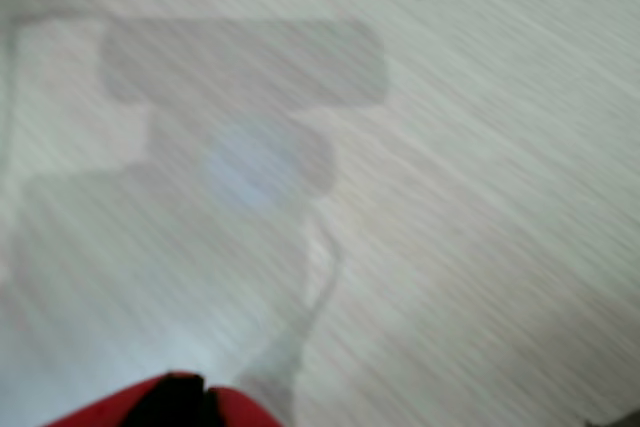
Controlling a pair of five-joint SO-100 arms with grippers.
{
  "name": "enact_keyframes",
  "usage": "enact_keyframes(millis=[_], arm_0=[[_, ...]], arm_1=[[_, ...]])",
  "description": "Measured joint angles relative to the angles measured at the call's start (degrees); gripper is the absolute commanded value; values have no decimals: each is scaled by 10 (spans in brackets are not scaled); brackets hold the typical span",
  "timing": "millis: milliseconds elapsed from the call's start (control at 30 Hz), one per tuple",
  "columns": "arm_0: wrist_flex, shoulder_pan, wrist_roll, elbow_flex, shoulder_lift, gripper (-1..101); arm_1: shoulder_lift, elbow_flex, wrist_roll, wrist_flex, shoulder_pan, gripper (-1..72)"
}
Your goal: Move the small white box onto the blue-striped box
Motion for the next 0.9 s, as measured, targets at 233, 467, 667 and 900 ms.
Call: enact_keyframes(millis=[233,467,667,900], arm_0=[[0,28,-60,0,-2,0],[1,28,-91,0,-2,0],[1,28,-105,0,-2,0],[1,28,-134,0,-2,0]], arm_1=[[-399,-412,58,62,-179,412],[-765,-695,68,69,-321,458],[-1123,-1076,47,153,-385,517],[-1254,-1284,20,158,-424,543]])
